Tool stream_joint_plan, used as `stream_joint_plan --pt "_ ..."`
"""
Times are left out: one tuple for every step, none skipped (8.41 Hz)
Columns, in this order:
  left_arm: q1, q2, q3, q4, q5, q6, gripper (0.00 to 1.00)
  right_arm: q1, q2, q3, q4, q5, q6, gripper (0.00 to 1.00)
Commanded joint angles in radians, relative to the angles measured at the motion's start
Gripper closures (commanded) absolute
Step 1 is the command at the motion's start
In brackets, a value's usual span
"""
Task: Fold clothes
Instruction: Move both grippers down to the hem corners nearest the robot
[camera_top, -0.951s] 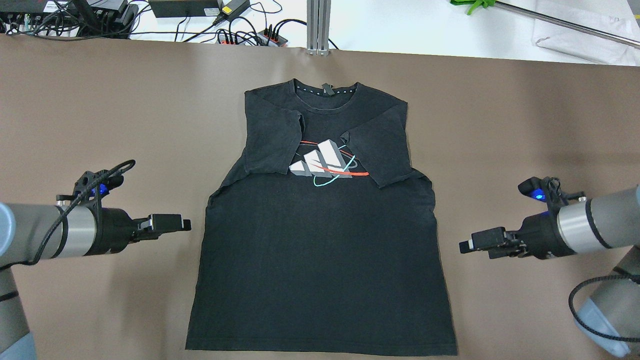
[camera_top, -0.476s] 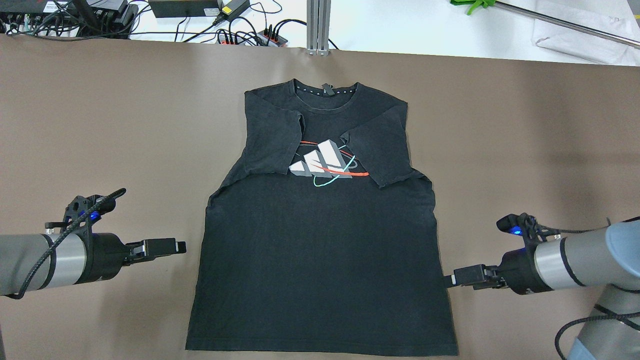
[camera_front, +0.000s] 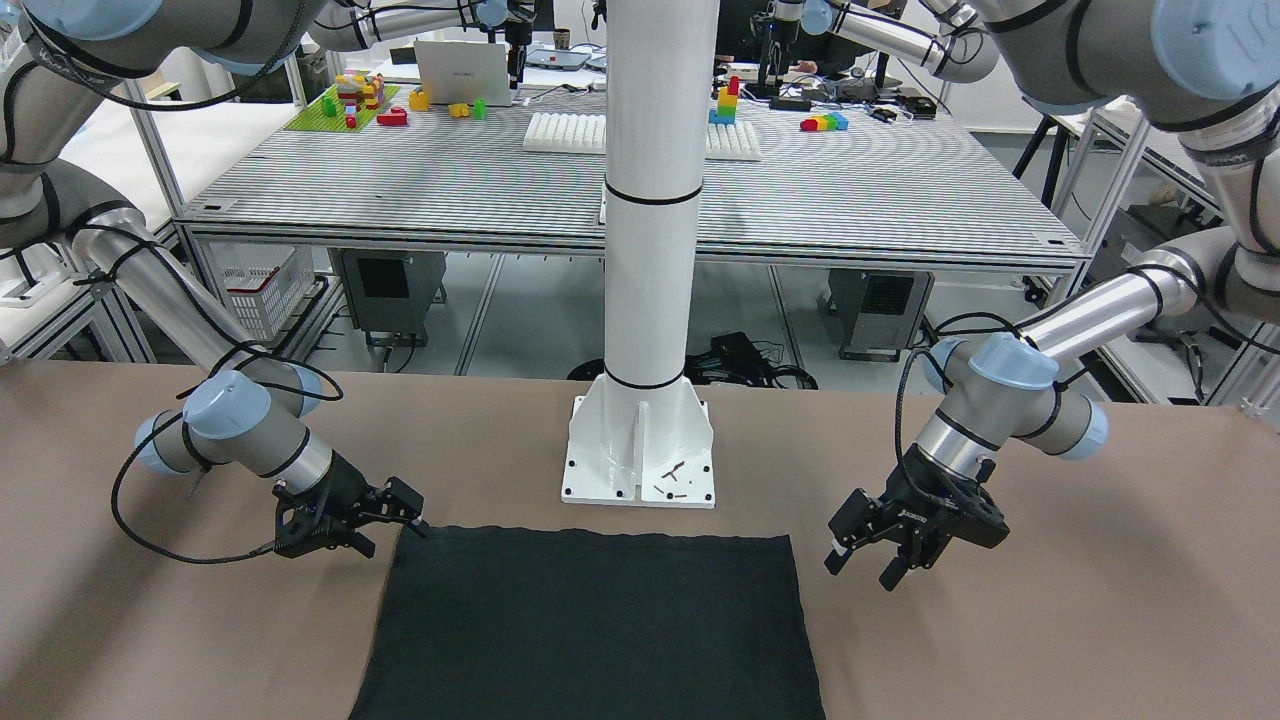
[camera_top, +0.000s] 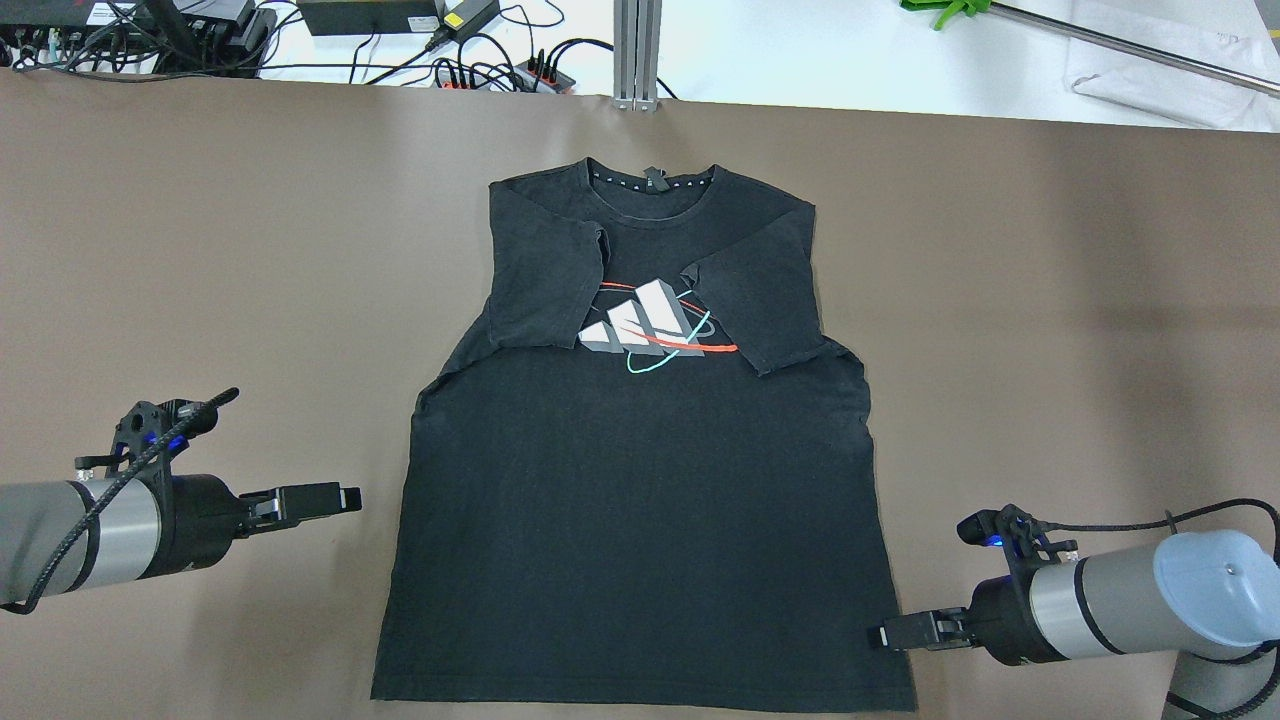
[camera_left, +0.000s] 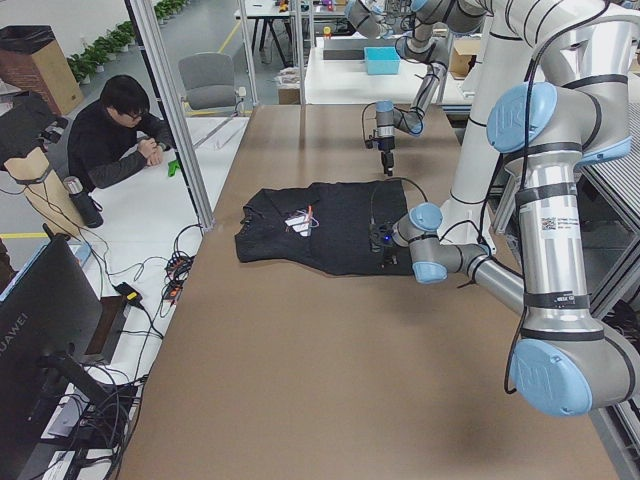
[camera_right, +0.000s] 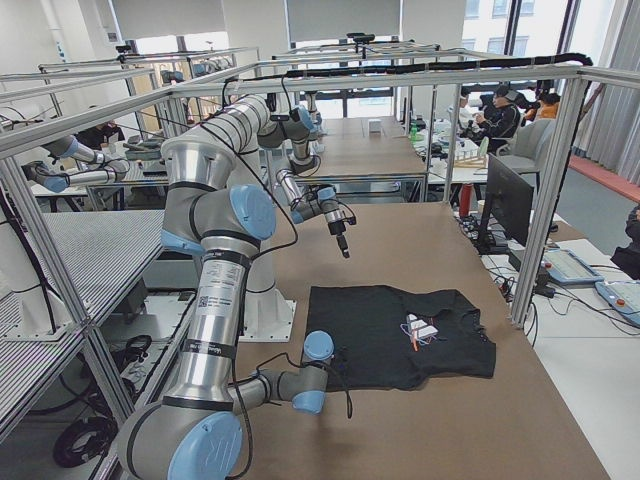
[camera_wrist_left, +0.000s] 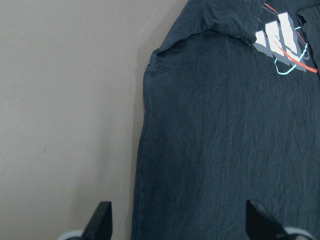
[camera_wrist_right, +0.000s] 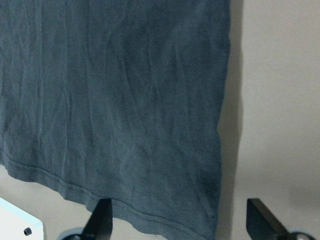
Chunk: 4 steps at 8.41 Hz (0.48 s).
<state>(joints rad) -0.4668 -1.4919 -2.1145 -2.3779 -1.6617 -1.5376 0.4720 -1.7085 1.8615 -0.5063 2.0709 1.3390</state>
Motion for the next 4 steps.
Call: stream_joint_plan --pt "0.0 0.001 -0.001 0.0 0.011 0.001 0.06 -0.025 -0.004 -0.056 0.069 -0.005 0.0 0.06" --pt "0.0 0.002 0.001 0.0 0.013 0.001 0.06 -0.039 -0.002 -0.056 0.069 -0.02 0.0 0.06" --pt "0.0 0.005 0.001 0.0 0.013 0.001 0.06 -0.052 -0.002 -0.056 0.069 -0.029 0.0 0.06" --pt "0.0 0.007 0.002 0.0 0.014 0.001 0.06 -0.062 0.0 -0.056 0.069 -0.032 0.0 0.06"
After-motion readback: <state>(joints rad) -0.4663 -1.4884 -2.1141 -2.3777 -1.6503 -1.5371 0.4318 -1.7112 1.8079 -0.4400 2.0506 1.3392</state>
